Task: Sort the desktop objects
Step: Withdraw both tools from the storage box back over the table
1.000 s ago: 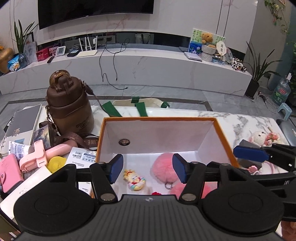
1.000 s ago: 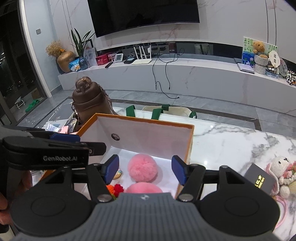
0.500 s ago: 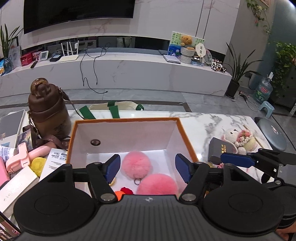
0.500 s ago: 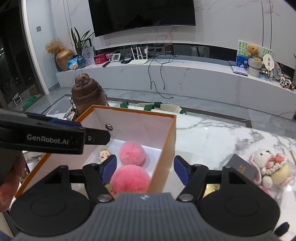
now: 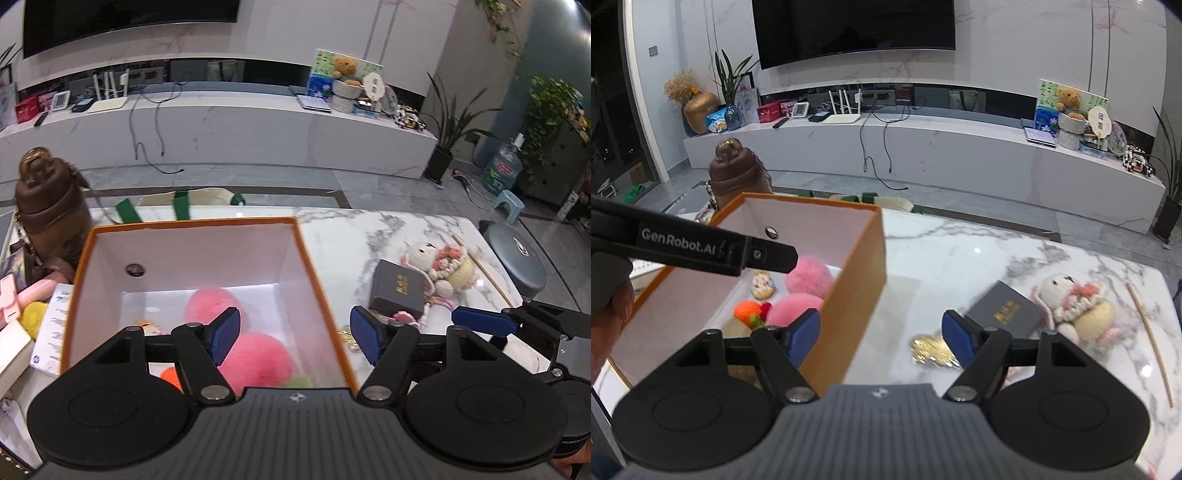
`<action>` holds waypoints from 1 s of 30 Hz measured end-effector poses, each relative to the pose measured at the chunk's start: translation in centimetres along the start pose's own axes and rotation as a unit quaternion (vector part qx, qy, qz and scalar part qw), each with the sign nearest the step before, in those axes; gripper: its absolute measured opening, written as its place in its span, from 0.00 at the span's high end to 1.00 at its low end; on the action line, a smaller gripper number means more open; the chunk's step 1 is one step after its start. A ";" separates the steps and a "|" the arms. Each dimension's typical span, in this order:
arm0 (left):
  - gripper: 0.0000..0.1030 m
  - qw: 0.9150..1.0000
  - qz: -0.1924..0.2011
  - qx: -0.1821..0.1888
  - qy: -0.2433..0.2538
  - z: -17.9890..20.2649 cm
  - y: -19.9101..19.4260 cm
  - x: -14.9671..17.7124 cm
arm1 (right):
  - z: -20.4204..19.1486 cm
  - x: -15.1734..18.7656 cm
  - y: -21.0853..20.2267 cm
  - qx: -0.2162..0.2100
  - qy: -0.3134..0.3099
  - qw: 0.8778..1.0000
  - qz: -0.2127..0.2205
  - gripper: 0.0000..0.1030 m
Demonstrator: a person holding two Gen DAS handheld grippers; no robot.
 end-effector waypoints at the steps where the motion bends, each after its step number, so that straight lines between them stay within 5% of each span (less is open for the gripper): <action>1: 0.25 1.000 0.000 0.001 0.003 0.4 0.1 0.1 | 0.4 0.3 -0.2 0.003 0.000 1.000 -0.002 0.28; 30: 0.25 0.998 -0.035 0.033 0.043 9.5 4.1 1.8 | 8.6 4.5 -4.5 0.058 0.019 0.998 -0.011 0.25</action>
Point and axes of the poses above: each gripper's, at about its wrist camera, not at the fingertips, and y roughly the way its jaws point, z to its right, x to its underside, the point moved 10 cm from there along y, roughly the way its jaws point, and after that the axes turned 1 degree about y, right-handed, at the moved point
